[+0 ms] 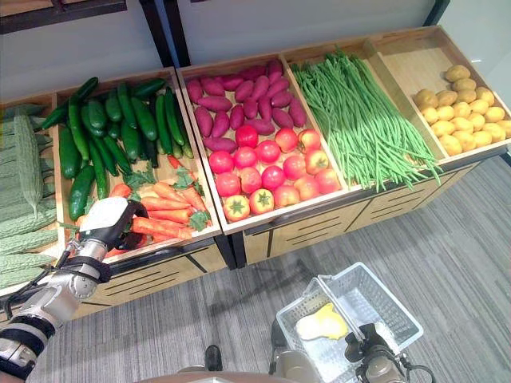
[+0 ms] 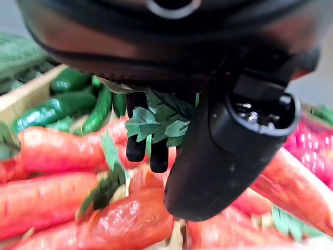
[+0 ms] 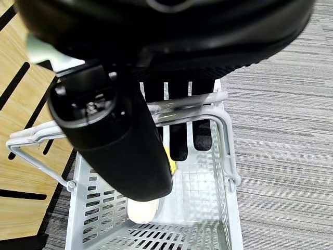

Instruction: Get the vegetables into the basket

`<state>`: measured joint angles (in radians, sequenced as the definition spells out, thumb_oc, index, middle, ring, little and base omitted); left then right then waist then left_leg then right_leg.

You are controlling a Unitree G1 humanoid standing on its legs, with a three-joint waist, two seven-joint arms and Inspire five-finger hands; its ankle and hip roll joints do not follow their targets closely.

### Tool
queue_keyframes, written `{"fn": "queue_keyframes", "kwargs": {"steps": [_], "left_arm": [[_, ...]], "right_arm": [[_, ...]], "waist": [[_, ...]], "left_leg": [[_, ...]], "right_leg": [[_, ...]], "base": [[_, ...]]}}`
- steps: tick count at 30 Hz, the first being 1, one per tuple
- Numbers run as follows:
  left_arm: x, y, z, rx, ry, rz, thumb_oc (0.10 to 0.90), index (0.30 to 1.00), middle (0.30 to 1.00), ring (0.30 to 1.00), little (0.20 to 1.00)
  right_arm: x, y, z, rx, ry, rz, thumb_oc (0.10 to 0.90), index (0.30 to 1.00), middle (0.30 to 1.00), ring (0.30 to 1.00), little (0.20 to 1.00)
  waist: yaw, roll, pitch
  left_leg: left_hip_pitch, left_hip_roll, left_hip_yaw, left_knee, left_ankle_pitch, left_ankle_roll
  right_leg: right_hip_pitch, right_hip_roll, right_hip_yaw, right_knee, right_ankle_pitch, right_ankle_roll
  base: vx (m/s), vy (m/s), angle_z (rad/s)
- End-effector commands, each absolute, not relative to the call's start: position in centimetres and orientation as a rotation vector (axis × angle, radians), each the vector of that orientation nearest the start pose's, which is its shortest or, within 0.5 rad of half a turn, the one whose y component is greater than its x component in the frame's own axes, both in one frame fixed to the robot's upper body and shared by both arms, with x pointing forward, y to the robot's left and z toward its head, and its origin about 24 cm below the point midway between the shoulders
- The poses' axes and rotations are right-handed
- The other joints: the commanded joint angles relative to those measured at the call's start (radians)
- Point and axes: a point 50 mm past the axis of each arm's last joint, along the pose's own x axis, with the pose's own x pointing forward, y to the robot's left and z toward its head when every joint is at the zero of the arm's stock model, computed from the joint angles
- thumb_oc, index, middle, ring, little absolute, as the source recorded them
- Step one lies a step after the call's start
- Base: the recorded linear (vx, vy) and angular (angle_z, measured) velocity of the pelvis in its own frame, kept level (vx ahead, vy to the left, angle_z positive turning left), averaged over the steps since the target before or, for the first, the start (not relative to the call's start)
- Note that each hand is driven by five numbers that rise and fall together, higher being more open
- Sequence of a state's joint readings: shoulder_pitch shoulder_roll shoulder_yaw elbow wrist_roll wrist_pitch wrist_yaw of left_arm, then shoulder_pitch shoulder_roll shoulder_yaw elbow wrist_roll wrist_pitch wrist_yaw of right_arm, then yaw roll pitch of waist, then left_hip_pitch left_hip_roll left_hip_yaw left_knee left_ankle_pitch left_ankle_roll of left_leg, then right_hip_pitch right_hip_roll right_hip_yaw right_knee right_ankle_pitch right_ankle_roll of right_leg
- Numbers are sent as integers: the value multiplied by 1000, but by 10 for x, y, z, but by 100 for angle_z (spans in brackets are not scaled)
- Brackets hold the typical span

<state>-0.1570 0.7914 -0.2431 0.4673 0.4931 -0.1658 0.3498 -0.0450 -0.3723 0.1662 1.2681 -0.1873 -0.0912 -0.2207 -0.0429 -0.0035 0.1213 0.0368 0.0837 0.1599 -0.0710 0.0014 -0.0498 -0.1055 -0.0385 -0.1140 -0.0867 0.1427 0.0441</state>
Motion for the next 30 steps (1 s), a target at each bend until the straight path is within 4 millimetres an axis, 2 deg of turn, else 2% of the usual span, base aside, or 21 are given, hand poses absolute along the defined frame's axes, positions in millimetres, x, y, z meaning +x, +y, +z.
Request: {"fn": "queue_keyframes", "kwargs": {"steps": [1,2,5,7,14,20,22,30], "left_arm": [[278,319,126,1406,-257,272,400,300,300,300,300],[277,319,126,1407,-256,273,400,300,300,300,300],[273,314,144,1413,-341,266,400,300,300,300,300],[268,311,147,1396,-367,251,400,300,300,300,300],[265,315,138,1369,-322,266,400,300,300,300,300],[263,320,139,1361,-314,297,400,300,300,300,300],[265,320,150,1388,-349,305,400,300,300,300,300],[267,324,171,1418,-412,354,400,300,300,300,300]], "right_arm": [[106,-292,-136,-756,1067,-152,400,300,300,300,300],[106,-292,-136,-757,1067,-151,400,300,300,300,300],[97,-293,-139,-744,1103,-150,400,300,300,300,300],[94,-291,-141,-738,1115,-144,400,300,300,300,300],[91,-289,-142,-731,1123,-135,400,300,300,300,300],[92,-290,-141,-731,1122,-137,400,300,300,300,300],[92,-290,-141,-733,1123,-135,400,300,300,300,300],[90,-290,-142,-738,1131,-129,400,300,300,300,300]], "waist": [[-11,-82,-101],[-11,-82,-101],[-7,-79,-111],[-3,-79,-113],[-1,-82,-114],[1,-86,-115],[3,-87,-119],[0,-86,-126]], "left_leg": [[-39,31,-49,-16,8,-48],[-39,31,-48,-16,8,-48],[-30,27,-51,-16,4,-46],[-29,24,-54,-16,3,-45],[-31,22,-57,-16,6,-43],[-31,21,-59,-16,6,-42],[-29,20,-59,-16,5,-42],[-26,19,-60,-16,3,-43]], "right_leg": [[3,-162,28,-1,6,157],[3,-162,28,-1,6,157],[14,-165,24,-1,2,158],[19,-167,20,-1,3,157],[21,-171,17,-1,3,156],[22,-171,16,-1,4,157],[26,-171,16,-1,3,157],[29,-173,15,-1,2,157]], "base": [[0,0,0],[0,0,0],[5,3,2],[-4,5,2],[0,0,0],[0,0,0],[0,0,0],[0,0,0]]}}
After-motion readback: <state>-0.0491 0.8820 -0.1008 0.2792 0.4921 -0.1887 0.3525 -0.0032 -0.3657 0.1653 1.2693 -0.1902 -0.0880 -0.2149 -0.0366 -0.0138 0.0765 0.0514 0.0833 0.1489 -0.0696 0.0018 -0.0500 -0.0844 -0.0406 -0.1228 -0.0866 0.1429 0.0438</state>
